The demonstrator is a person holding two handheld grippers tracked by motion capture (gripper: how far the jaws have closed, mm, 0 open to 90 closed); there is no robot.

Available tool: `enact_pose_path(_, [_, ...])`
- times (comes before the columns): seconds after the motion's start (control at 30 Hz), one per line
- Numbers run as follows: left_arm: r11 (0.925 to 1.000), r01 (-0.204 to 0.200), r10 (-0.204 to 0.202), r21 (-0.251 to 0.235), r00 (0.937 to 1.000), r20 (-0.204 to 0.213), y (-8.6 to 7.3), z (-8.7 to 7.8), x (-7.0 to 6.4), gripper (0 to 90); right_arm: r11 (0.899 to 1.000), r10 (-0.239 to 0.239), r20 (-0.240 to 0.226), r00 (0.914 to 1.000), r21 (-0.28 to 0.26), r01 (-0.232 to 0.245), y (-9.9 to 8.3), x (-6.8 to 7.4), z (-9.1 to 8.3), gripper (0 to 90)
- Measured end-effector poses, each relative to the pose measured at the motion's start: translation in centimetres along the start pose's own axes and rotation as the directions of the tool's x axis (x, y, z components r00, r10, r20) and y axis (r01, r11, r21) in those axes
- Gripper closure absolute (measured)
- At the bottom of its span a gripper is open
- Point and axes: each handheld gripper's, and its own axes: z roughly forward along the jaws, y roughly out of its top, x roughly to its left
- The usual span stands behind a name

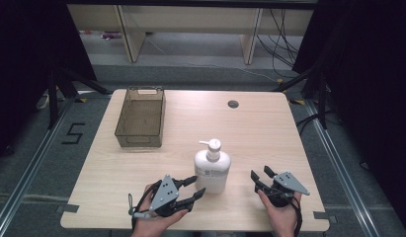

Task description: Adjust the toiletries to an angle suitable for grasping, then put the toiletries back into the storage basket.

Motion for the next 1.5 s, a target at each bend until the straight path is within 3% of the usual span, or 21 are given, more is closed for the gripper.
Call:
enact_pose_path(0.1, [0.9999,0.004,-0.005,-0.011,0.9995,-0.031,0.2,-0.9,0.2,45.7,1.0,0.004,0.011,0.9999,-0.003,-0.004,0.0,0.0,-0.2,42.9])
enact_pose_path(0.2, [0.9995,0.018,-0.019,-0.028,0.9985,-0.051,0.5,-1.4,0.3,41.8,0.999,0.035,-0.014,0.9993,-0.007,-0.036,-0.1,0.0,0.0,42.4])
enact_pose_path(0.33, [0.9988,0.023,-0.026,-0.043,0.9974,-0.067,0.8,-1.9,0.3,38.8,1.0,0.017,-0.007,0.9998,-0.007,-0.017,0.0,-0.2,-0.1,42.4])
enact_pose_path(0.43, [0.9987,0.023,-0.026,-0.046,0.997,-0.073,0.9,-2.1,0.3,37.9,0.999,0.052,-0.007,0.9986,0.015,-0.052,0.0,0.0,-0.2,42.5])
enact_pose_path(0.47, [0.9978,0.029,-0.034,-0.059,0.9968,-0.073,0.9,-2.1,0.3,37.7,1.0,0.013,0.002,0.9999,0.004,-0.013,0.1,-0.3,0.0,42.5])
enact_pose_path(0.5, [0.9987,0.029,-0.033,-0.042,0.9961,-0.082,0.9,-2.3,0.3,37.6,0.999,0.044,-0.005,0.999,0.012,-0.044,0.1,-0.1,0.0,42.5])
enact_pose_path(0.53, [0.9983,0.033,-0.037,-0.048,0.9958,-0.083,0.9,-2.3,0.4,37.6,1.0,0.01,0.008,0.9999,0.025,-0.01,0.2,-0.4,0.2,42.5])
enact_pose_path(0.67, [0.9985,0.038,-0.041,-0.039,0.9949,-0.092,0.9,-2.3,0.5,37.3,0.998,0.049,-0.014,0.9987,0.031,-0.049,0.3,-0.5,0.2,42.5])
enact_pose_path(0.7, [0.9986,0.037,-0.04,-0.038,0.9947,-0.095,0.9,-2.3,0.5,37.2,0.999,0.026,0.01,0.9996,0.027,-0.026,0.3,-0.7,0.2,42.6])
enact_pose_path(0.77, [0.9986,0.033,-0.037,-0.041,0.9944,-0.099,1.0,-2.3,0.5,37.2,0.999,0.039,-0.009,0.9992,0.025,-0.039,0.3,-0.7,0.3,42.6])
enact_pose_path(0.83, [0.9982,0.037,-0.041,-0.048,0.9938,-0.103,1.1,-2.2,0.4,37.2,0.997,0.067,-0.009,0.9977,0.032,-0.067,0.3,-0.6,0.4,42.6])
enact_pose_path(0.9, [0.9975,0.036,-0.042,-0.061,0.9938,-0.103,1.1,-1.9,0.4,36.9,0.999,0.019,0.0,0.9998,0.034,-0.019,0.4,-0.8,0.4,42.5])
enact_pose_path(0.93, [0.9979,0.039,-0.044,-0.052,0.9927,-0.112,1.2,-1.9,0.3,36.6,0.999,0.03,0.005,0.9995,0.042,-0.03,0.4,-0.7,0.5,42.5])
enact_pose_path(0.97, [0.9982,0.01,-0.017,-0.06,0.9931,-0.116,1.3,-1.7,0.4,36.3,0.999,0.031,0.01,0.9995,0.044,-0.031,0.4,-0.7,0.5,42.4])
enact_pose_path(1.03, [0.9978,0.006,-0.015,-0.065,0.9914,-0.13,1.5,-1.5,0.3,36.3,0.999,0.03,-0.003,0.9996,0.04,-0.03,0.4,-0.8,0.6,41.9])
enact_pose_path(1.1, [0.9971,0.005,-0.015,-0.076,0.9898,-0.141,1.7,-1.2,0.1,36.3,0.999,0.023,0.019,0.9996,0.038,-0.024,0.4,-0.9,0.6,41.2])
enact_pose_path(1.13, [0.9967,0.008,-0.02,-0.08,0.9891,-0.146,1.8,-1.1,0.0,36.3,0.998,0.053,-0.008,0.9986,0.038,-0.052,0.4,-0.8,0.6,40.8])
enact_pose_path(1.33, [0.9947,-0.006,-0.011,-0.102,0.9856,-0.169,2.9,-0.2,-0.8,37.0,0.998,0.056,-0.002,0.9984,0.032,-0.056,0.4,-1.0,0.7,39.6])
enact_pose_path(1.4, [0.9944,-0.015,-0.004,-0.105,0.984,-0.178,3.2,0.1,-1.1,37.2,0.998,0.057,0.031,0.9979,0.034,-0.058,0.4,-0.8,0.7,39.4])
enact_pose_path(1.47, [0.9935,-0.022,0.0,-0.112,0.982,-0.189,3.6,0.4,-1.3,37.2,0.998,0.052,0.002,0.9986,0.035,-0.052,0.4,-0.9,0.7,39.3])
enact_pose_path(1.5, [0.9931,-0.026,0.003,-0.115,0.9809,-0.195,3.8,0.5,-1.4,37.2,0.998,0.044,0.024,0.9987,0.043,-0.045,0.4,-0.8,0.7,39.3])
